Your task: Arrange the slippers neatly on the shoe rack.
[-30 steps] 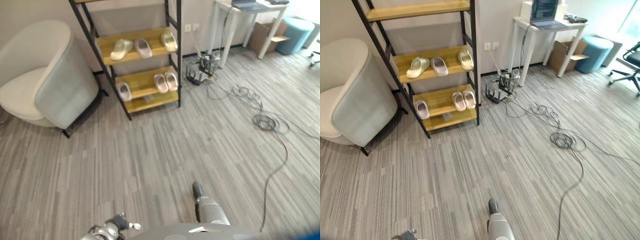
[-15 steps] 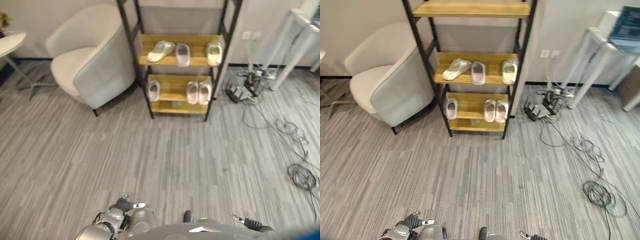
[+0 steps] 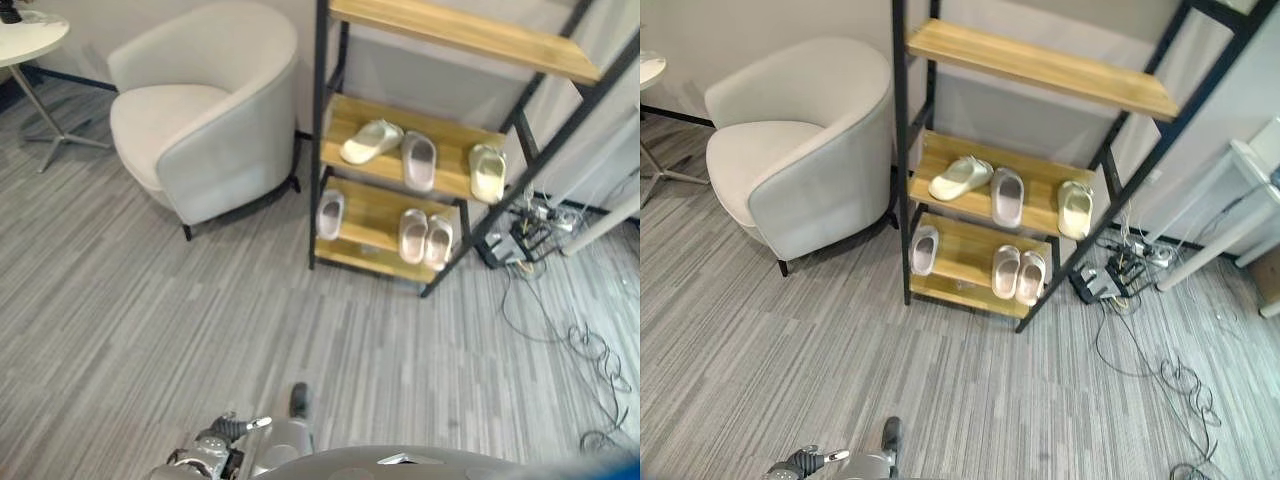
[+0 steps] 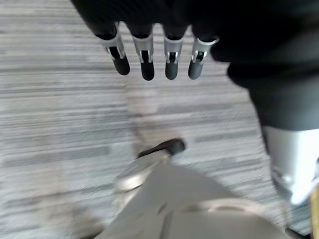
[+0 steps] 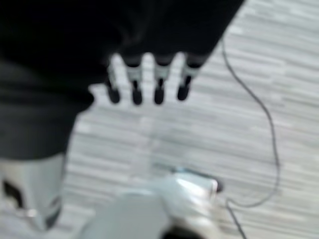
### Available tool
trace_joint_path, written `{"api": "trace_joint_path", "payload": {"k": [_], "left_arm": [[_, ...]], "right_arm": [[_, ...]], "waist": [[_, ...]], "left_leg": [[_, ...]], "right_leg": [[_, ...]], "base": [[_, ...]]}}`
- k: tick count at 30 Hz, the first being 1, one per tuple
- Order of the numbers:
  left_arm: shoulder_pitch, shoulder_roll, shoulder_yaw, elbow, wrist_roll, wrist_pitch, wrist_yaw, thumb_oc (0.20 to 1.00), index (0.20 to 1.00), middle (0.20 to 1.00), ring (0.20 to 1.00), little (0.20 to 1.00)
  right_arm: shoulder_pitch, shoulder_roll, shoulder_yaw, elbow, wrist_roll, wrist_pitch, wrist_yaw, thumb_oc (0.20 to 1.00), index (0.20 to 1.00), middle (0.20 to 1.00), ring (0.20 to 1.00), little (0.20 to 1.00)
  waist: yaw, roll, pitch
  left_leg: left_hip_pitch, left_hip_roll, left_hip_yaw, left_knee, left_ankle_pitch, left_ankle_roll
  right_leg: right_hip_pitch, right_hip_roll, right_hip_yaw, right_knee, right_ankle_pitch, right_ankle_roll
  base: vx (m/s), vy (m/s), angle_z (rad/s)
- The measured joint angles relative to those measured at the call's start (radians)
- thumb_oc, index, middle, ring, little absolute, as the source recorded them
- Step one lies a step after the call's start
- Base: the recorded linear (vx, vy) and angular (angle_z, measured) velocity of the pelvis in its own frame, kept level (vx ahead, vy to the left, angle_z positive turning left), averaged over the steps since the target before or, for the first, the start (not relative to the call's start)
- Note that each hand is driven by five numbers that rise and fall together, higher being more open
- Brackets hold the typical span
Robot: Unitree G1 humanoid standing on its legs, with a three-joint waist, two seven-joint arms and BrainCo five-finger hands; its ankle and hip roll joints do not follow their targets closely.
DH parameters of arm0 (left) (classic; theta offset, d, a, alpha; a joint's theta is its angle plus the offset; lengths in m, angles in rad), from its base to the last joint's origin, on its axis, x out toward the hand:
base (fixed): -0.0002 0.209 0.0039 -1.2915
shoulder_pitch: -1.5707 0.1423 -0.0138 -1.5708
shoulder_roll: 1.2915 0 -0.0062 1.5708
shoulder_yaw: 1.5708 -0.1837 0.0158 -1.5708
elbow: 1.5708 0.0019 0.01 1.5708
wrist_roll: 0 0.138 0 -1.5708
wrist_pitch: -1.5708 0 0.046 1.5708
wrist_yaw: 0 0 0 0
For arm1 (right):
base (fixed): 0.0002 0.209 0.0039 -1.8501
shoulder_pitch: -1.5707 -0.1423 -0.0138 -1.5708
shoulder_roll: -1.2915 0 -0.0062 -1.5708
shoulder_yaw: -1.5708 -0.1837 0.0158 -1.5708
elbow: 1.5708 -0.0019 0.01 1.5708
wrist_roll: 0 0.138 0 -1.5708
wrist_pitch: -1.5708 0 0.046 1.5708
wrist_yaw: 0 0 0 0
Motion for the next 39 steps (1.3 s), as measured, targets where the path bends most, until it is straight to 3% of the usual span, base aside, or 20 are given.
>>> {"api": "trace_joint_path", "payload": {"k": [1, 3, 5, 6, 9, 11, 15, 17, 19, 20, 21, 23, 24, 28, 30, 32, 34, 35, 37, 39], "left_arm": [[0.005, 0.008, -0.029, 0.001, 0.001, 0.001, 0.0, 1.0, 1.0, 1.0, 1.0, 1.0], [-0.024, 0.004, -0.06, -0.005, 0.006, 0.001, 0.002, 1.0, 1.0, 1.0, 1.0, 1.0], [-0.036, -0.005, -0.077, -0.008, 0.012, 0.001, 0.002, 1.0, 1.0, 1.0, 1.0, 1.0], [-0.027, -0.002, -0.076, -0.013, 0.012, -0.001, 0.002, 1.0, 1.0, 1.0, 1.0, 1.0], [-0.058, -0.005, -0.157, -0.044, 0.055, -0.009, 0.015, 1.0, 1.0, 1.0, 1.0, 1.0], [-0.056, -0.007, -0.185, -0.04, 0.091, -0.01, 0.019, 1.0, 1.0, 1.0, 1.0, 1.0], [-0.056, -0.014, -0.184, -0.047, 0.092, -0.023, 0.021, 1.0, 1.0, 1.0, 1.0, 1.0], [-0.052, -0.013, -0.185, -0.053, 0.11, -0.026, 0.022, 1.0, 1.0, 1.0, 1.0, 1.0], [-0.043, -0.003, -0.183, -0.055, 0.124, -0.032, 0.022, 1.0, 1.0, 1.0, 1.0, 1.0], [-0.039, -0.001, -0.182, -0.057, 0.126, -0.036, 0.022, 1.0, 1.0, 1.0, 1.0, 1.0], [-0.026, -0.003, -0.18, -0.069, 0.127, -0.038, 0.024, 1.0, 1.0, 1.0, 1.0, 1.0], [-0.011, -0.016, -0.164, -0.074, 0.127, -0.043, 0.023, 1.0, 1.0, 1.0, 1.0, 1.0], [0.001, -0.026, -0.129, -0.074, 0.126, -0.044, 0.022, 1.0, 1.0, 1.0, 1.0, 1.0], [0.019, -0.026, -0.093, -0.066, 0.119, -0.045, 0.02, 1.0, 1.0, 1.0, 1.0, 1.0], [0.009, -0.011, -0.04, -0.035, 0.105, -0.043, 0.019, 1.0, 1.0, 1.0, 1.0, 1.0], [0.025, 0.006, -0.017, -0.025, 0.078, -0.038, 0.021, 1.0, 1.0, 1.0, 1.0, 1.0], [0.026, 0.007, -0.01, -0.031, 0.066, -0.039, 0.023, 1.0, 1.0, 1.0, 1.0, 1.0], [0.029, 0.005, -0.009, -0.04, 0.045, -0.039, 0.024, 1.0, 1.0, 1.0, 1.0, 1.0], [0.031, -0.018, -0.017, -0.069, 0.018, -0.045, 0.024, 1.0, 1.0, 1.0, 1.0, 1.0], [0.021, -0.045, -0.027, -0.082, -0.003, -0.045, 0.024, 1.0, 1.0, 1.0, 1.0, 1.0]], "right_arm": [[-0.006, -0.001, 0.0, -0.011, 0.0, -0.004, -0.001, 1.0, 1.0, 1.0, 1.0, 1.0], [-0.034, -0.011, -0.004, -0.043, -0.001, -0.011, -0.001, 1.0, 1.0, 1.0, 1.0, 1.0], [-0.045, -0.019, -0.003, -0.055, -0.001, -0.022, -0.002, 1.0, 1.0, 1.0, 1.0, 1.0], [-0.049, -0.018, -0.003, -0.052, 0.007, -0.023, -0.004, 1.0, 1.0, 1.0, 1.0, 1.0], [-0.046, -0.021, 0.005, -0.064, 0.01, -0.03, -0.004, 1.0, 1.0, 1.0, 1.0, 1.0], [-0.052, -0.02, 0.006, -0.072, 0.009, -0.03, -0.006, 1.0, 1.0, 1.0, 1.0, 1.0], [-0.059, -0.008, 0.0, -0.08, 0.009, -0.028, -0.008, 1.0, 1.0, 1.0, 1.0, 1.0], [-0.043, -0.01, -0.016, -0.077, 0.005, -0.028, -0.01, 1.0, 1.0, 1.0, 1.0, 1.0], [-0.021, -0.01, -0.023, -0.069, -0.014, -0.027, -0.01, 1.0, 1.0, 1.0, 1.0, 1.0], [-0.019, -0.012, -0.024, -0.062, -0.023, -0.027, -0.011, 1.0, 1.0, 1.0, 1.0, 1.0], [-0.013, -0.022, -0.025, -0.059, -0.028, -0.027, -0.012, 1.0, 1.0, 1.0, 1.0, 1.0], [-0.01, -0.041, -0.026, -0.05, -0.041, -0.024, -0.012, 1.0, 1.0, 1.0, 1.0, 1.0], [-0.011, -0.063, -0.028, -0.039, -0.052, -0.017, -0.01, 1.0, 1.0, 1.0, 1.0, 1.0], [-0.015, -0.108, -0.05, -0.049, -0.061, -0.019, -0.01, 1.0, 1.0, 1.0, 1.0, 1.0], [-0.033, -0.107, -0.066, -0.034, -0.06, -0.018, -0.01, 1.0, 1.0, 1.0, 1.0, 1.0], [-0.023, -0.105, -0.062, -0.031, -0.059, -0.02, -0.008, 1.0, 1.0, 1.0, 1.0, 1.0], [-0.009, -0.115, -0.058, -0.03, -0.057, -0.019, -0.009, 1.0, 1.0, 1.0, 1.0, 1.0], [0.003, -0.113, -0.055, -0.03, -0.056, -0.02, -0.012, 1.0, 1.0, 1.0, 1.0, 1.0], [0.005, -0.114, -0.056, -0.022, -0.055, -0.019, -0.019, 1.0, 1.0, 1.0, 1.0, 1.0], [-0.016, -0.116, -0.054, 0.007, -0.046, -0.018, -0.024, 1.0, 1.0, 1.0, 1.0, 1.0]], "waist": [[-0.005, 0.002, 0.001], [-0.027, 0.058, 0.028], [-0.067, 0.118, 0.059], [-0.078, 0.126, 0.061], [-0.114, 0.115, 0.082], [-0.13, 0.105, 0.097], [-0.143, 0.066, 0.118], [-0.145, 0.06, 0.12], [-0.147, 0.048, 0.113], [-0.141, 0.043, 0.111], [-0.142, 0.061, 0.106], [-0.143, 0.1, 0.095], [-0.143, 0.125, 0.081], [-0.143, 0.144, 0.05], [-0.13, 0.12, 0.05], [-0.119, 0.1, 0.042], [-0.101, 0.098, 0.043], [-0.091, 0.09, 0.039], [-0.082, 0.059, 0.05], [-0.079, 0.082, 0.096]], "left_leg": [[0.024, -0.018, -0.007, -0.011, 0.003, 0.027], [0.084, -0.019, -0.052, -0.032, -0.012, 0.054], [0.13, -0.006, -0.096, -0.046, -0.021, 0.061], [0.131, -0.004, -0.109, -0.046, -0.02, 0.059], [0.172, -0.033, -0.157, -0.046, -0.045, 0.073], [0.201, -0.043, -0.173, -0.05, -0.062, 0.067], [0.246, -0.05, -0.182, -0.061, -0.093, 0.046], [0.275, -0.046, -0.19, -0.06, -0.114, 0.012], [0.317, -0.05, -0.202, -0.062, -0.142, -0.023], [0.337, -0.045, -0.199, -0.06, -0.159, -0.043], [0.338, -0.025, -0.196, -0.035, -0.191, -0.08], [0.351, 0.011, -0.194, -0.033, -0.208, -0.101], [0.361, 0.046, -0.174, -0.014, -0.224, -0.131], [0.37, 0.1, -0.147, 0.036, -0.25, -0.17], [0.344, 0.109, -0.142, 0.169, -0.274, -0.206], [0.232, 0.113, -0.135, 0.444, -0.272, -0.252], [0.148, 0.132, -0.142, 0.628, -0.232, -0.251], [0.12, 0.128, -0.139, 0.658, -0.235, -0.249], [0.115, 0.106, -0.114, 0.468, -0.254, -0.225], [0.124, 0.087, -0.108, 0.183, -0.21, -0.232]], "right_leg": [[-0.048, -0.034, 0.015, 0.127, 0.051, 0.012], [-0.115, -0.027, 0.002, 0.151, 0.027, -0.006], [-0.154, 0.007, -0.012, 0.039, 0.006, -0.013], [-0.167, 0.008, -0.019, -0.034, 0.006, -0.016], [-0.238, -0.005, -0.028, -0.27, 0.055, -0.022], [-0.241, -0.007, -0.029, -0.471, 0.159, -0.016], [-0.264, -0.035, -0.058, -0.625, 0.275, -0.009], [-0.246, -0.049, -0.11, -0.638, 0.296, -0.016], [-0.176, -0.06, -0.116, -0.646, 0.306, -0.016], [-0.158, -0.054, -0.124, -0.655, 0.354, -0.04], [-0.143, -0.038, -0.142, -0.654, 0.391, -0.109], [-0.125, -0.005, -0.154, -0.662, 0.382, -0.118], [-0.103, 0.029, -0.164, -0.663, 0.364, -0.152], [-0.065, 0.087, -0.163, -0.666, 0.325, -0.177], [-0.034, 0.109, -0.149, -0.686, 0.306, -0.183], [-0.007, 0.114, -0.133, -0.703, 0.291, -0.19], [0.014, 0.134, -0.13, -0.705, 0.283, -0.199], [0.016, 0.136, -0.118, -0.703, 0.273, -0.227], [-0.001, 0.127, -0.078, -0.706, 0.272, -0.229], [-0.009, 0.126, -0.077, -0.72, 0.267, -0.226]], "base": [[0.39, 0.236, 0.4], [0.45, 0.192, 0.39], [0.3, 0.031, 0.56], [0.22, -0.001, 0.83], [0.35, -0.053, 0.66], [0.23, -0.064, 0.25], [0.19, -0.11, 0.09], [0.17, -0.171, 0.09], [0.11, -0.13, 0.13], [0.16, -0.215, 0.05], [0.16, -0.215, -0.03], [0.15, -0.216, 0.04], [0.15, -0.236, -0.05], [0.1, -0.264, -0.1], [0.05, -0.209, -0.17], [0.04, -0.222, -0.37], [0.07, -0.119, -0.27], [0.14, -0.055, -0.05], [0.13, 0.004, -0.01], [0.14, 0.03, -0.16]]}}
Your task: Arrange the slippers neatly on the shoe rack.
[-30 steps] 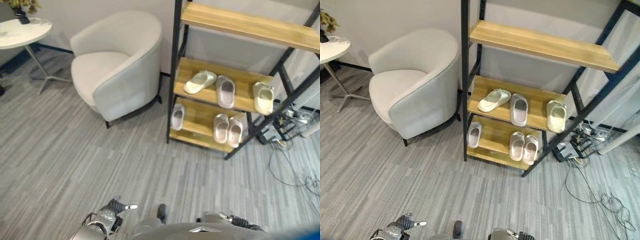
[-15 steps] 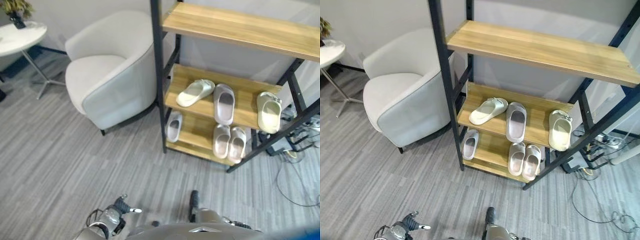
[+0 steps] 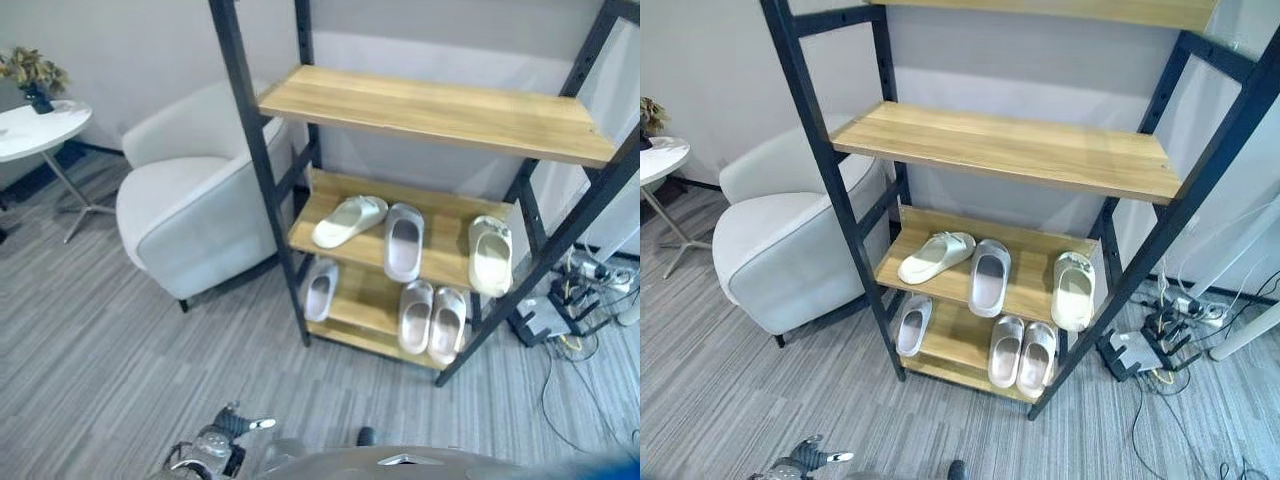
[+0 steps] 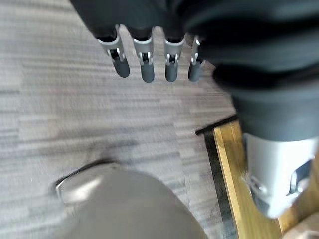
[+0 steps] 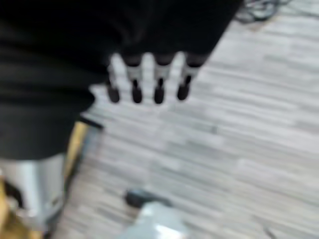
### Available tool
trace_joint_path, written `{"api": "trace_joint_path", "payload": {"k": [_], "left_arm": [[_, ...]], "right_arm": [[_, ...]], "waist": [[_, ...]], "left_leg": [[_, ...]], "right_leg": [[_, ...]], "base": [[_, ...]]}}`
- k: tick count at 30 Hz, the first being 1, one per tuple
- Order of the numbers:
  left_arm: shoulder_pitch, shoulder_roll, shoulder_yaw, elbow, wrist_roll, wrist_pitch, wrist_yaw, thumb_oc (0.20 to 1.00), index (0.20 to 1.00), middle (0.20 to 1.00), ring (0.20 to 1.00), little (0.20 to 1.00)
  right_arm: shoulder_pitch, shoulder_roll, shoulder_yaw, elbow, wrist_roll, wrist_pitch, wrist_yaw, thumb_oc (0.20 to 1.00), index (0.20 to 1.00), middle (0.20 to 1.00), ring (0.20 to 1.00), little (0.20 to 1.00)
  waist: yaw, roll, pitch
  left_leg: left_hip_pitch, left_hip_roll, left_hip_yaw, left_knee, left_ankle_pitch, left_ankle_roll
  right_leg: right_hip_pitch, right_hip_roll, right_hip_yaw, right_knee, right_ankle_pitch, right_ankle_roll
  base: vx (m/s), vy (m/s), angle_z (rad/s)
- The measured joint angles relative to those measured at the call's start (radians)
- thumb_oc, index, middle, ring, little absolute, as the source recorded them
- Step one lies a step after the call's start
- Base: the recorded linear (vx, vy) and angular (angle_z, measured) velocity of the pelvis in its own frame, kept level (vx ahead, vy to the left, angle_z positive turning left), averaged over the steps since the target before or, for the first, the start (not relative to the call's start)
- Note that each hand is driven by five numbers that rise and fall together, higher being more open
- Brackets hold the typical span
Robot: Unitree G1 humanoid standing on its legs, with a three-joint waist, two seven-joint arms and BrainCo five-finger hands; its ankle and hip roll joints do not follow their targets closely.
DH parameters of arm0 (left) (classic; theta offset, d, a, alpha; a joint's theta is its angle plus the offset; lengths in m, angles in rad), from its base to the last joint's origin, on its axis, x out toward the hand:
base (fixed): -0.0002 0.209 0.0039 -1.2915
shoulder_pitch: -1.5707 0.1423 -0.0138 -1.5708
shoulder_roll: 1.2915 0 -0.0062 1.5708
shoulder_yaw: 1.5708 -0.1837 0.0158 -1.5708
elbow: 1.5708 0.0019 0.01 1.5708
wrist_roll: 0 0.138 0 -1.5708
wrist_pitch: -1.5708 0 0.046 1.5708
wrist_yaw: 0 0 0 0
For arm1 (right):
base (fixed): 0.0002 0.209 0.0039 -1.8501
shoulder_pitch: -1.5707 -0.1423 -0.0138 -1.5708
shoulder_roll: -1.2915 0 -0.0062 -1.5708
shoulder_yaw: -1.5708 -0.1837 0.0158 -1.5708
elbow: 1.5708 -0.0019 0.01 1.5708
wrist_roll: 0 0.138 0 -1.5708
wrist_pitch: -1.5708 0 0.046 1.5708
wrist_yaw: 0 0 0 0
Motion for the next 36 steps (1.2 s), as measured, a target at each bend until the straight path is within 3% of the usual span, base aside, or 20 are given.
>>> {"api": "trace_joint_path", "payload": {"k": [1, 2, 3, 4, 5, 6, 7, 8, 9, 10, 13, 20, 26, 28, 29, 31, 32, 33, 36], "left_arm": [[-0.001, -0.003, 0.0, 0.0, 0.0, 0.0, 0.0, 1.0, 1.0, 1.0, 1.0, 1.0], [0.008, -0.013, -0.001, 0.002, -0.006, 0.001, 0.0, 1.0, 1.0, 1.0, 1.0, 1.0], [0.019, -0.026, 0.0, 0.01, -0.007, -0.001, 0.003, 1.0, 1.0, 1.0, 1.0, 1.0], [0.011, -0.01, 0.002, 0.009, -0.006, -0.005, 0.003, 1.0, 1.0, 1.0, 1.0, 1.0], [0.012, -0.008, 0.002, 0.028, -0.007, 0.005, 0.008, 1.0, 1.0, 1.0, 1.0, 1.0], [0.014, 0.003, 0.0, 0.044, -0.006, 0.008, 0.008, 1.0, 1.0, 1.0, 1.0, 1.0], [0.015, 0.006, 0.005, 0.05, -0.006, 0.008, 0.012, 1.0, 1.0, 1.0, 1.0, 1.0], [0.024, -0.019, 0.004, 0.058, -0.005, 0.005, 0.012, 1.0, 1.0, 1.0, 1.0, 1.0], [0.023, -0.015, 0.004, 0.053, -0.005, 0.004, 0.011, 1.0, 1.0, 1.0, 1.0, 1.0], [0.018, 0.005, 0.01, 0.043, -0.006, 0.004, 0.013, 1.0, 1.0, 1.0, 1.0, 1.0], [0.034, 0.007, 0.01, 0.049, -0.005, 0.007, 0.01, 1.0, 1.0, 1.0, 1.0, 1.0], [0.075, 0.03, 0.01, 0.049, -0.005, 0.007, 0.013, 1.0, 1.0, 1.0, 1.0, 1.0], [0.101, 0.042, 0.009, 0.048, -0.004, 0.006, 0.014, 1.0, 1.0, 1.0, 1.0, 1.0], [0.105, 0.043, 0.012, 0.046, 0.003, 0.005, 0.014, 1.0, 1.0, 1.0, 1.0, 1.0], [0.115, 0.042, 0.025, 0.036, 0.003, 0.005, 0.009, 1.0, 1.0, 1.0, 1.0, 1.0], [0.14, 0.049, 0.049, 0.002, 0.003, -0.006, 0.008, 1.0, 1.0, 1.0, 1.0, 1.0], [0.148, 0.045, 0.048, 0.004, 0.003, -0.005, 0.006, 1.0, 1.0, 1.0, 1.0, 1.0], [0.158, 0.054, 0.06, -0.013, 0.002, -0.002, 0.001, 1.0, 1.0, 1.0, 1.0, 1.0], [0.179, 0.04, 0.088, -0.006, 0.004, -0.005, -0.007, 1.0, 1.0, 1.0, 1.0, 1.0]], "right_arm": [[-0.004, 0.001, -0.001, 0.004, 0.004, 0.001, -0.002, 1.0, 1.0, 1.0, 1.0, 1.0], [-0.023, 0.009, 0.006, 0.025, 0.014, 0.001, -0.008, 1.0, 1.0, 1.0, 1.0, 1.0], [-0.041, 0.001, -0.002, 0.034, 0.017, 0.001, -0.003, 1.0, 1.0, 1.0, 1.0, 1.0], [-0.039, 0.004, -0.006, 0.02, 0.017, -0.001, -0.006, 1.0, 1.0, 1.0, 1.0, 1.0], [-0.036, 0.015, -0.005, 0.012, 0.017, -0.002, -0.012, 1.0, 1.0, 1.0, 1.0, 1.0], [-0.025, 0.031, 0.001, -0.01, 0.017, -0.005, -0.017, 1.0, 1.0, 1.0, 1.0, 1.0], [-0.022, 0.038, 0.004, -0.015, 0.017, -0.016, -0.022, 1.0, 1.0, 1.0, 1.0, 1.0], [-0.031, 0.011, 0.002, -0.008, 0.018, -0.021, -0.024, 1.0, 1.0, 1.0, 1.0, 1.0], [-0.027, 0.009, -0.005, -0.008, 0.02, -0.017, -0.029, 1.0, 1.0, 1.0, 1.0, 1.0], [-0.009, 0.023, -0.006, -0.016, 0.025, -0.015, -0.028, 1.0, 1.0, 1.0, 1.0, 1.0], [0.026, 0.016, -0.007, -0.021, 0.03, -0.014, -0.032, 1.0, 1.0, 1.0, 1.0, 1.0], [0.01, 0.015, -0.032, -0.097, 0.066, -0.027, -0.061, 1.0, 1.0, 1.0, 1.0, 1.0], [-0.022, -0.006, -0.045, -0.214, 0.065, -0.053, -0.107, 1.0, 1.0, 1.0, 1.0, 1.0], [-0.034, -0.061, -0.05, -0.287, 0.054, -0.063, -0.12, 1.0, 1.0, 1.0, 1.0, 1.0], [-0.082, -0.149, -0.048, -0.318, 0.052, -0.028, -0.089, 1.0, 1.0, 1.0, 1.0, 1.0], [-0.061, -0.337, -0.102, -0.511, 0.022, -0.087, -0.112, 1.0, 1.0, 1.0, 1.0, 1.0], [-0.068, -0.353, -0.109, -0.513, 0.018, -0.086, -0.109, 1.0, 1.0, 1.0, 1.0, 1.0], [0.012, -0.368, -0.162, -0.644, 0.017, -0.129, -0.112, 1.0, 1.0, 1.0, 1.0, 1.0], [0.082, -0.309, -0.114, -0.726, -0.035, -0.137, -0.083, 1.0, 1.0, 1.0, 1.0, 1.0]], "waist": [[0.002, 0.002, 0.008], [0.009, 0.039, 0.018], [0.036, 0.099, 0.018], [0.034, 0.084, 0.028], [0.029, 0.08, 0.034], [0.033, 0.046, 0.022], [0.032, 0.036, 0.015], [0.037, 0.107, 0.003], [0.029, 0.108, 0.009], [0.027, 0.051, 0.002], [0.024, 0.039, -0.025], [0.029, 0.065, -0.09], [0.026, 0.093, -0.096], [0.026, 0.096, -0.093], [0.017, 0.105, -0.088], [0.018, 0.122, -0.079], [0.002, 0.118, -0.078], [0.002, 0.105, -0.079], [-0.015, 0.079, -0.058]], "left_leg": [[0.009, -0.001, 0.002, -0.055, 0.026, -0.007], [0.005, 0.01, 0.002, -0.152, 0.067, -0.018], [0.01, 0.067, -0.033, -0.225, 0.073, -0.033], [0.006, 0.059, -0.032, -0.217, 0.085, -0.031], [0.008, 0.067, -0.039, -0.189, 0.13, -0.019], [-0.003, 0.042, -0.023, -0.145, 0.126, -0.015], [-0.001, 0.02, -0.008, -0.092, 0.109, 0.013], [0.013, 0.088, -0.028, -0.107, 0.059, 0.055], [0.014, 0.088, -0.028, -0.117, 0.112, 0.036], [0.027, 0.049, -0.005, -0.129, 0.126, 0.048], [0.044, 0.034, -0.01, -0.157, 0.134, 0.057], [0.075, -0.012, -0.004, -0.222, 0.162, 0.096], [0.09, -0.02, 0.002, -0.246, 0.181, 0.119], [0.091, -0.02, 0.003, -0.248, 0.186, 0.115], [0.089, -0.021, 0.01, -0.248, 0.18, 0.108], [0.113, -0.026, 0.013, -0.265, 0.188, 0.114], [0.121, -0.025, 0.019, -0.264, 0.189, 0.115], [0.12, -0.021, 0.018, -0.268, 0.189, 0.116], [0.129, -0.011, 0.022, -0.282, 0.189, 0.106]], "right_leg": [[-0.002, 0.0, 0.002, 0.0, -0.007, 0.011], [0.001, 0.023, -0.009, 0.01, -0.078, 0.119], [-0.051, 0.079, -0.006, 0.152, -0.102, 0.029], [-0.046, 0.045, -0.007, 0.183, -0.096, 0.015], [-0.026, 0.064, -0.012, 0.16, -0.084, -0.014], [-0.022, 0.054, 0.004, 0.135, -0.095, 0.003], [-0.002, 0.049, 0.021, 0.096, -0.131, 0.067], [-0.007, 0.111, 0.002, 0.168, -0.153, 0.052], [-0.008, 0.094, 0.014, 0.231, -0.171, 0.047], [0.016, 0.038, 0.017, 0.202, -0.138, 0.029], [0.028, 0.024, 0.019, 0.186, -0.136, 0.035], [0.022, -0.018, 0.035, 0.183, -0.135, 0.046], [0.032, -0.025, 0.035, 0.159, -0.123, 0.066], [0.05, -0.024, 0.035, 0.134, -0.111, 0.067], [0.057, -0.024, 0.037, 0.127, -0.104, 0.067], [0.065, -0.03, 0.038, 0.112, -0.103, 0.082], [0.068, -0.027, 0.052, 0.108, -0.099, 0.081], [0.071, -0.024, 0.045, 0.106, -0.103, 0.08], [0.076, -0.012, 0.052, 0.093, -0.098, 0.074]], "base": [[0.08, 0.023, -0.23], [0.17, 0.056, -0.5], [0.15, 0.063, -0.58], [0.21, 0.099, -0.54], [0.18, 0.1, -0.32], [0.17, 0.102, -0.35], [0.16, 0.092, -0.41], [0.1, 0.059, -0.3], [0.12, 0.083, -0.14], [0.12, 0.088, -0.03], [0.11, 0.079, 0.0], [0.04, 0.051, 0.03], [-0.01, 0.033, 0.0], [0.0, 0.0, 0.0], [0.0, 0.0, 0.0], [-0.05, 0.025, -0.06], [-0.05, 0.035, -0.08], [-0.02, 0.021, -0.13], [-0.02, 0.012, -0.08]]}}
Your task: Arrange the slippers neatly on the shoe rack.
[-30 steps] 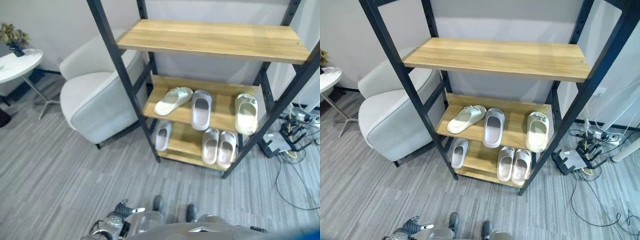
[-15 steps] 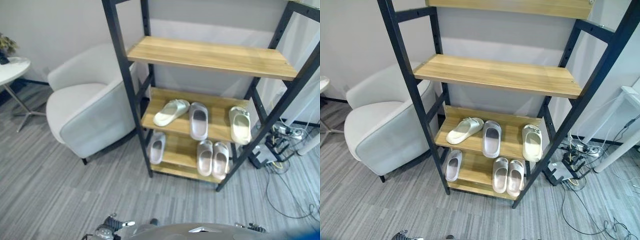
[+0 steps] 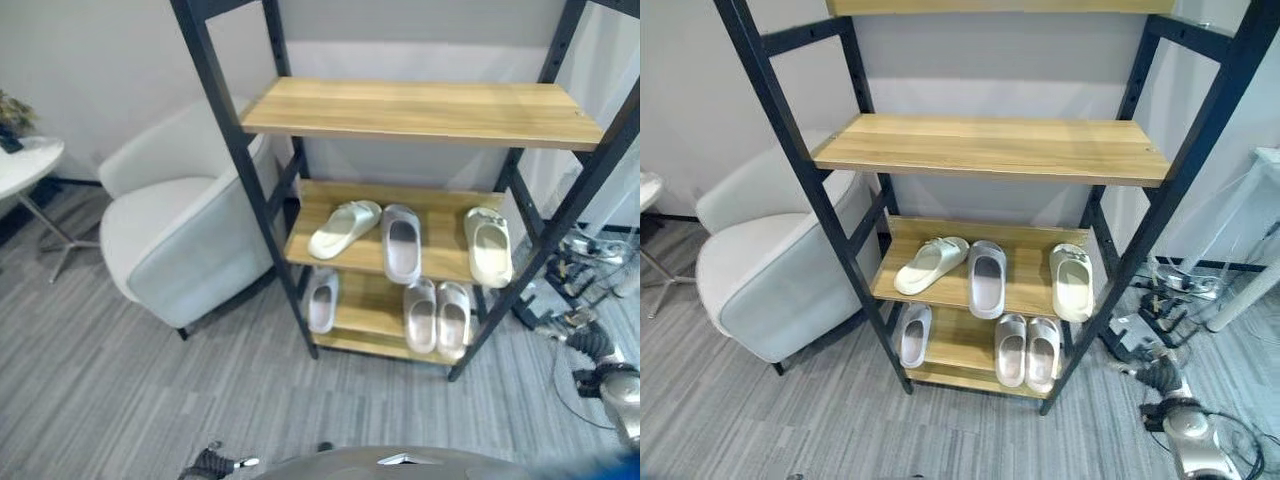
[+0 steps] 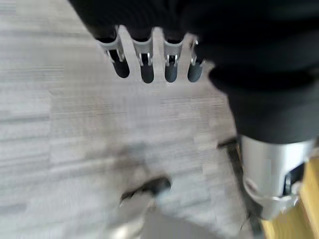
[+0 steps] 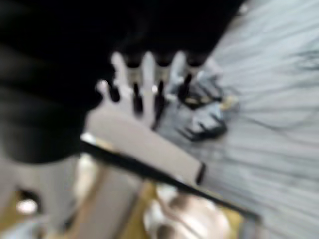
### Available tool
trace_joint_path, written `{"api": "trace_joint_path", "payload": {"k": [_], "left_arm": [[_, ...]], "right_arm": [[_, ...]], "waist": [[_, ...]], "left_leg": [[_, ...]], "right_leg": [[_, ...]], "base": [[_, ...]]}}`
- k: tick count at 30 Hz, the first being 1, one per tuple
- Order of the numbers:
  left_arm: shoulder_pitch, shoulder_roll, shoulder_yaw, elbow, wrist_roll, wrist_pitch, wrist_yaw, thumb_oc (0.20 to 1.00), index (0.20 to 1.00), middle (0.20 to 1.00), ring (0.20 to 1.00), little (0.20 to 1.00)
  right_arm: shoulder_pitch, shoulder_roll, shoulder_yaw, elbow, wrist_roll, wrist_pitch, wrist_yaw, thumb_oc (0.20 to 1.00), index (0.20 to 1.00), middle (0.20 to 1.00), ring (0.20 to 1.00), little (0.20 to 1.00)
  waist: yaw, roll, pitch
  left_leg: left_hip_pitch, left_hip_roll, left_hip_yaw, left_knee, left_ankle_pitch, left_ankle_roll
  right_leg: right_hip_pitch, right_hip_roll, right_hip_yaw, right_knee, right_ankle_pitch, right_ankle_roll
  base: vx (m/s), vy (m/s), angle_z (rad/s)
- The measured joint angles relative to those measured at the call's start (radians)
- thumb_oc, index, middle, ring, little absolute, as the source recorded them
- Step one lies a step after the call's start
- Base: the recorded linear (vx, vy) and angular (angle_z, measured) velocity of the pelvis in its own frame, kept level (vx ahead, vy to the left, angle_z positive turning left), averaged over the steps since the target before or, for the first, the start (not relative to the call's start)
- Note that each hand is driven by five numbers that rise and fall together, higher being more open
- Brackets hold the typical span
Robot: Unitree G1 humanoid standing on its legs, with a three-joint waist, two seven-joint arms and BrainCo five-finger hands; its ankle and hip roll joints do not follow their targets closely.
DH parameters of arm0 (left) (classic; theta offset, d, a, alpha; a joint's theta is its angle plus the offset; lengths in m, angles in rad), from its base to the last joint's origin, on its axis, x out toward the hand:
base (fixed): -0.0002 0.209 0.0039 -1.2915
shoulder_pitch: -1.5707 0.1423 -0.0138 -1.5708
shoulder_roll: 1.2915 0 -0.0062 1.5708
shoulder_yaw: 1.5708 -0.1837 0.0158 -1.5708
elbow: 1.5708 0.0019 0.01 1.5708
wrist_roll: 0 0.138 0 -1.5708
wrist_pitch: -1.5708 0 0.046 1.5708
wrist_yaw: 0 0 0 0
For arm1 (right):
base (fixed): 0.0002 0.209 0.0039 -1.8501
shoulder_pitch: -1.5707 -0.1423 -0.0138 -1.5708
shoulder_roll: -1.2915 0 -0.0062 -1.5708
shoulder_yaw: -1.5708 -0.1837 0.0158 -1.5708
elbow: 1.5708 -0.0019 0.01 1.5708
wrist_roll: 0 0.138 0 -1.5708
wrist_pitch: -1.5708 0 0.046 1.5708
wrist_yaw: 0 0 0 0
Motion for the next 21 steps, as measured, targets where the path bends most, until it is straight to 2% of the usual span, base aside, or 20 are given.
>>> {"api": "trace_joint_path", "payload": {"k": [1, 3, 4, 5, 9, 16, 21], "left_arm": [[-0.004, -0.008, 0.0, 0.0, 0.0, 0.001, -0.001, 1.0, 1.0, 1.0, 1.0, 1.0], [-0.009, -0.018, -0.002, -0.007, 0.0, 0.0, -0.003, 1.0, 1.0, 1.0, 1.0, 1.0], [-0.009, -0.016, -0.012, -0.002, 0.001, 0.001, -0.002, 1.0, 1.0, 1.0, 1.0, 1.0], [-0.01, -0.016, -0.01, -0.002, 0.001, 0.0, -0.001, 1.0, 1.0, 1.0, 1.0, 1.0], [-0.022, -0.022, -0.009, -0.007, 0.001, -0.014, 0.0, 1.0, 1.0, 1.0, 1.0, 1.0], [0.007, -0.025, -0.009, -0.005, 0.023, -0.011, 0.002, 1.0, 1.0, 1.0, 1.0, 1.0], [0.004, -0.025, -0.009, -0.005, 0.043, -0.011, 0.004, 1.0, 1.0, 1.0, 1.0, 1.0]], "right_arm": [[0.023, 0.042, -0.003, -0.006, -0.012, 0.004, 0.005, 1.0, 1.0, 1.0, 1.0, 1.0], [0.063, 0.06, 0.007, -0.032, -0.02, 0.006, 0.024, 1.0, 1.0, 1.0, 1.0, 1.0], [0.009, 0.058, 0.064, 0.057, -0.023, 0.003, 0.011, 1.0, 1.0, 1.0, 1.0, 1.0], [0.006, 0.063, 0.078, 0.055, -0.034, 0.026, 0.011, 1.0, 1.0, 1.0, 1.0, 1.0], [0.004, 0.138, 0.114, -0.023, -0.067, 0.022, 0.017, 1.0, 1.0, 1.0, 1.0, 1.0], [-0.007, 0.125, 0.127, -0.105, -0.09, 0.026, 0.014, 1.0, 1.0, 1.0, 1.0, 1.0], [-0.041, 0.128, 0.156, -0.136, -0.114, 0.019, 0.011, 1.0, 1.0, 1.0, 1.0, 1.0]], "waist": [[-0.008, -0.007, 0.012], [-0.007, 0.002, 0.021], [-0.015, 0.004, 0.025], [-0.01, 0.007, 0.029], [0.006, 0.016, 0.034], [0.018, 0.007, 0.037], [0.025, -0.018, 0.033]], "left_leg": [[-0.003, 0.001, 0.0, 0.0, 0.004, 0.001], [-0.005, -0.002, -0.001, -0.003, 0.008, 0.005], [0.002, -0.004, 0.002, -0.003, 0.008, 0.006], [0.003, -0.005, 0.002, -0.007, 0.006, 0.005], [0.011, -0.004, -0.003, -0.008, 0.003, 0.0], [0.01, -0.004, -0.005, -0.008, 0.004, -0.001], [0.01, -0.005, -0.006, -0.008, 0.004, -0.001]], "right_leg": [[0.005, 0.001, 0.0, -0.01, 0.009, -0.002], [0.019, 0.0, -0.001, -0.035, 0.023, 0.002], [0.029, -0.002, 0.0, -0.05, 0.033, 0.005], [0.039, -0.002, -0.001, -0.062, 0.038, 0.005], [0.051, 0.0, -0.003, -0.085, 0.045, 0.006], [0.054, 0.0, -0.005, -0.085, 0.047, 0.005], [0.057, -0.001, -0.006, -0.085, 0.048, 0.006]], "base": [[0.0, 0.0, 0.0], [0.0, 0.011, -0.02], [0.0, 0.008, -0.05], [0.0, 0.0, 0.0], [0.0, -0.003, 0.05], [0.0, 0.0, 0.0], [0.0, 0.0, 0.0]]}}
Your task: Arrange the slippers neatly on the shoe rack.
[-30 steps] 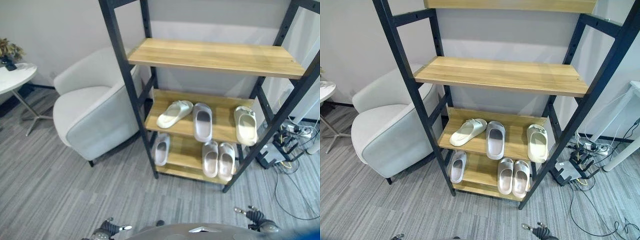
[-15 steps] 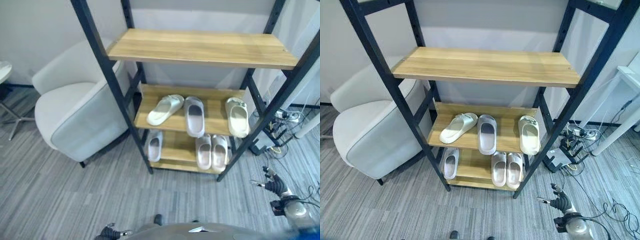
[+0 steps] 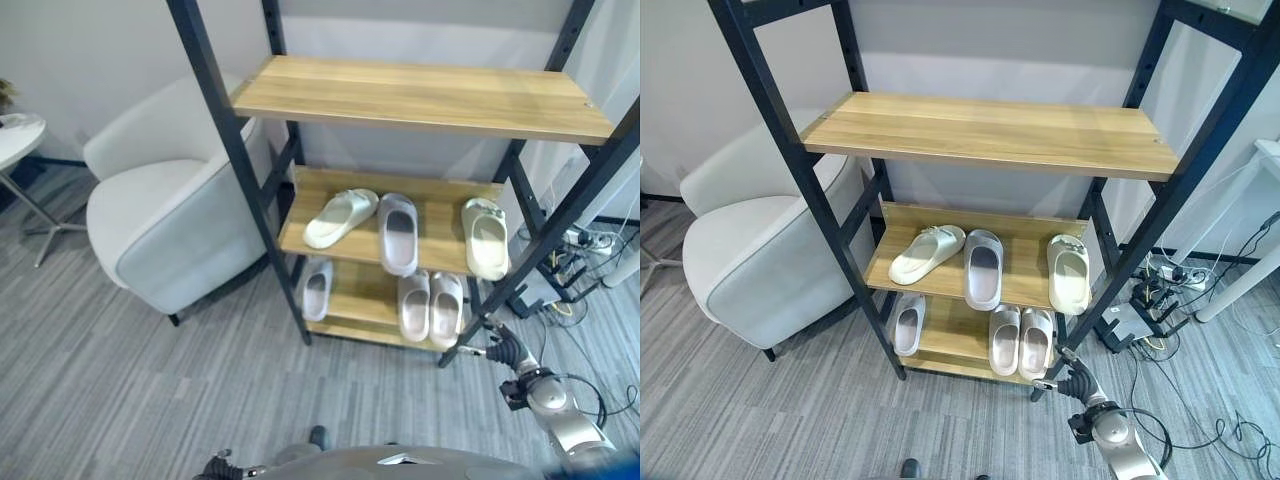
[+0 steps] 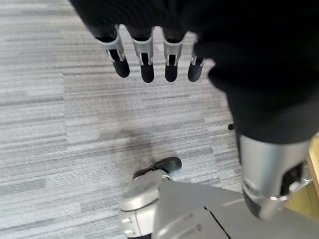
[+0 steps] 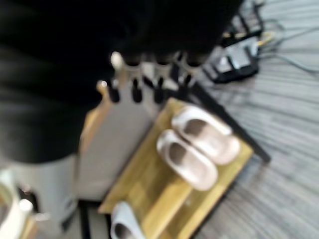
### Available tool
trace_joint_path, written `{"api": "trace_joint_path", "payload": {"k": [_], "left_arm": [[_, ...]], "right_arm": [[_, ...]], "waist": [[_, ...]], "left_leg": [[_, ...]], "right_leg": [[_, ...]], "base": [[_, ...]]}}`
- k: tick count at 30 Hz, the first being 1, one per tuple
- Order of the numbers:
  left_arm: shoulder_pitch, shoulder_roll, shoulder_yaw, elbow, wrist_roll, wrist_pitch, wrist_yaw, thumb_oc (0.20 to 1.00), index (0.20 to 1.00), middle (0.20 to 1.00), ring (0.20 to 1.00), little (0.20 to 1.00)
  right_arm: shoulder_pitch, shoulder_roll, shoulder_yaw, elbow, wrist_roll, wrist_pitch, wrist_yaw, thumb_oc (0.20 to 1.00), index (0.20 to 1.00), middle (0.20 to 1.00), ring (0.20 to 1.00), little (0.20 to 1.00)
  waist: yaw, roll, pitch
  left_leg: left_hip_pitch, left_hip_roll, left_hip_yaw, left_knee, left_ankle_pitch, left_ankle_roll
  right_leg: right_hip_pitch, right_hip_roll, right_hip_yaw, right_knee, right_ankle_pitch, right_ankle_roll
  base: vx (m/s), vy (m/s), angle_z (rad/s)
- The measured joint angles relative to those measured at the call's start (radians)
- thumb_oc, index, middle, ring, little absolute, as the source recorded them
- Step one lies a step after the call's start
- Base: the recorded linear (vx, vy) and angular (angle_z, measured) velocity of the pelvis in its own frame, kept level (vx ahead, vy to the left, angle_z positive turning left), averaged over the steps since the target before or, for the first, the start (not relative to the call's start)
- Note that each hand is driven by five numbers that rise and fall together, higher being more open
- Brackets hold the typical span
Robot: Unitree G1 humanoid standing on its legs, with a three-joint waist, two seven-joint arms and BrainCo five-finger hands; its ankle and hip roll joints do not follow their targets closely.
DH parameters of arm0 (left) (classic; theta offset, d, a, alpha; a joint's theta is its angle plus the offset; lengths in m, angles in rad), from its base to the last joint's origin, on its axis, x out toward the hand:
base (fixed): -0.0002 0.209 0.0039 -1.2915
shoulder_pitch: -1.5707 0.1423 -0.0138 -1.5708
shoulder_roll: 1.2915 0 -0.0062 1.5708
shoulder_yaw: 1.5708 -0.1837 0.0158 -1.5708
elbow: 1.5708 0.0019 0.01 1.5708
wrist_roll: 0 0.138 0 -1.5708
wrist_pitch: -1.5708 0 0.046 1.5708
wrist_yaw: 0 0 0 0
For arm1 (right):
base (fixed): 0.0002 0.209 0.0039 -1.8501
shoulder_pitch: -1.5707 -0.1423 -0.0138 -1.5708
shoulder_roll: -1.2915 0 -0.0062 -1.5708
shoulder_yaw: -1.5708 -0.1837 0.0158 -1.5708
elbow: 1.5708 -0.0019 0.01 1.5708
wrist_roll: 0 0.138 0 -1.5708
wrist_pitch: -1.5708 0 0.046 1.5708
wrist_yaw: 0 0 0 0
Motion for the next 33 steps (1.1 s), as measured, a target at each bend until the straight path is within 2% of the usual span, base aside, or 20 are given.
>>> {"api": "trace_joint_path", "payload": {"k": [2, 15, 23, 26, 33], "left_arm": [[-0.002, 0.001, 0.0, -0.001, 0.004, 0.0, 0.002, 1.0, 1.0, 1.0, 1.0, 1.0], [0.003, 0.002, -0.001, 0.0, 0.02, -0.002, 0.016, 1.0, 1.0, 1.0, 1.0, 1.0], [0.002, 0.008, -0.002, 0.005, 0.037, -0.001, 0.018, 1.0, 1.0, 1.0, 1.0, 1.0], [0.0, 0.023, -0.002, 0.009, 0.039, -0.001, 0.019, 1.0, 1.0, 1.0, 1.0, 1.0], [-0.005, 0.03, -0.027, -0.001, 0.036, -0.004, 0.054, 1.0, 1.0, 1.0, 1.0, 1.0]], "right_arm": [[-0.023, 0.0, 0.025, -0.002, -0.001, -0.002, -0.003, 1.0, 1.0, 1.0, 1.0, 1.0], [-0.175, 0.0, 0.102, -0.01, -0.059, -0.002, -0.051, 1.0, 1.0, 1.0, 1.0, 1.0], [-0.262, 0.004, 0.111, 0.013, -0.08, -0.001, -0.09, 1.0, 1.0, 1.0, 1.0, 1.0], [-0.315, 0.008, 0.108, 0.04, -0.093, -0.001, -0.133, 1.0, 1.0, 1.0, 1.0, 1.0], [-0.444, 0.006, 0.107, 0.108, -0.122, 0.008, -0.235, 1.0, 1.0, 1.0, 1.0, 1.0]], "waist": [[-0.002, -0.005, -0.005], [0.052, -0.011, -0.013], [0.088, -0.035, -0.013], [0.102, -0.058, -0.019], [0.105, -0.071, 0.007]], "left_leg": [[0.0, 0.0, -0.001, 0.0, 0.0, 0.0], [-0.02, -0.002, -0.03, 0.0, 0.005, -0.003], [-0.035, -0.004, -0.051, 0.0, 0.014, -0.007], [-0.055, -0.004, -0.054, 0.0, 0.015, -0.008], [-0.113, -0.007, -0.058, 0.007, 0.034, -0.006]], "right_leg": [[-0.002, -0.001, -0.001, 0.0, 0.0, 0.0], [-0.005, 0.0, -0.03, -0.003, -0.001, -0.001], [-0.013, -0.001, -0.052, 0.0, -0.001, 0.0], [-0.031, 0.0, -0.055, 0.0, -0.003, 0.001], [-0.084, -0.002, -0.064, 0.0, 0.013, 0.004]], "base": [[0.0, 0.0, 0.0], [0.02, 0.012, 0.06], [0.03, 0.009, 0.08], [0.0, 0.004, 0.03], [-0.04, 0.002, 0.03]]}}
